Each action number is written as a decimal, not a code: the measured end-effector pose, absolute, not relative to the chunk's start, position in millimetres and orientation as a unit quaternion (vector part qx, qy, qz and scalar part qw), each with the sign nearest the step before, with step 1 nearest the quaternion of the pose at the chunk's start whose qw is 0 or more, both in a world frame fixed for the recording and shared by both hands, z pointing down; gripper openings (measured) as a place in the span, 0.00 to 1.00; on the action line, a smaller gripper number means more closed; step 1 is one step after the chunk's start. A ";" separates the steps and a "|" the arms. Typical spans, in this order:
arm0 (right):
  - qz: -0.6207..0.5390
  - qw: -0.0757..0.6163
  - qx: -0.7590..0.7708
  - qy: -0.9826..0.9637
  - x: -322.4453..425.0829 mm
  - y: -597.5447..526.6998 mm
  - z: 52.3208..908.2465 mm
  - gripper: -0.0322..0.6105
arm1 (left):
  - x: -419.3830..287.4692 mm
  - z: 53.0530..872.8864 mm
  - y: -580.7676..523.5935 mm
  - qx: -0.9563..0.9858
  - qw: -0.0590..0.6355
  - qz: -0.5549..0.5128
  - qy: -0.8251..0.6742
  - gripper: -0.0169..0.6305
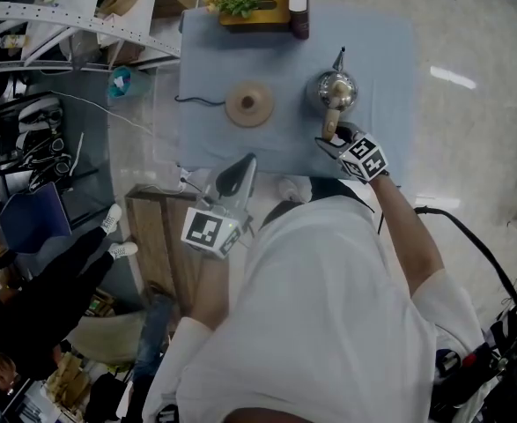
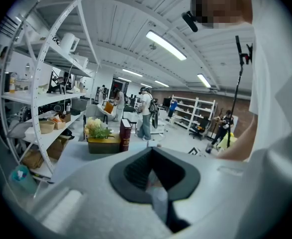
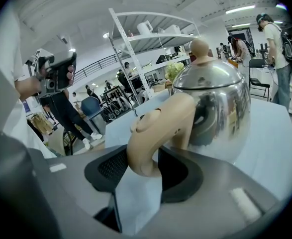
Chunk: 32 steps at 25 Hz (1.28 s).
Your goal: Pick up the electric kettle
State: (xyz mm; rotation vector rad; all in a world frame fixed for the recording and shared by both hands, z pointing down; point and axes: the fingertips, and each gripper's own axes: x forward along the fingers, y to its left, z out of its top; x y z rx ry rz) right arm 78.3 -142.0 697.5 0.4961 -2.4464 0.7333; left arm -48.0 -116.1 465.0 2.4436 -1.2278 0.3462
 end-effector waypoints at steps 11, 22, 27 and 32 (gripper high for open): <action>0.249 0.224 0.287 -0.897 109.3 -126.2 650.2 0.25 | -54.7 463.7 -74.9 0.887 0.178 0.120 -0.409 0.03; 0.194 0.178 0.357 -0.896 113.8 -86.1 572.6 0.12 | -60.8 446.6 -24.1 0.905 0.158 0.116 -0.377 0.03; 0.174 0.157 0.386 -0.893 115.1 -64.6 536.2 0.06 | -66.9 436.0 -4.2 0.911 0.146 0.113 -0.370 0.03; 0.164 0.144 0.402 -0.889 112.3 -35.6 511.8 0.06 | -71.0 426.2 16.6 0.916 0.141 0.105 -0.362 0.03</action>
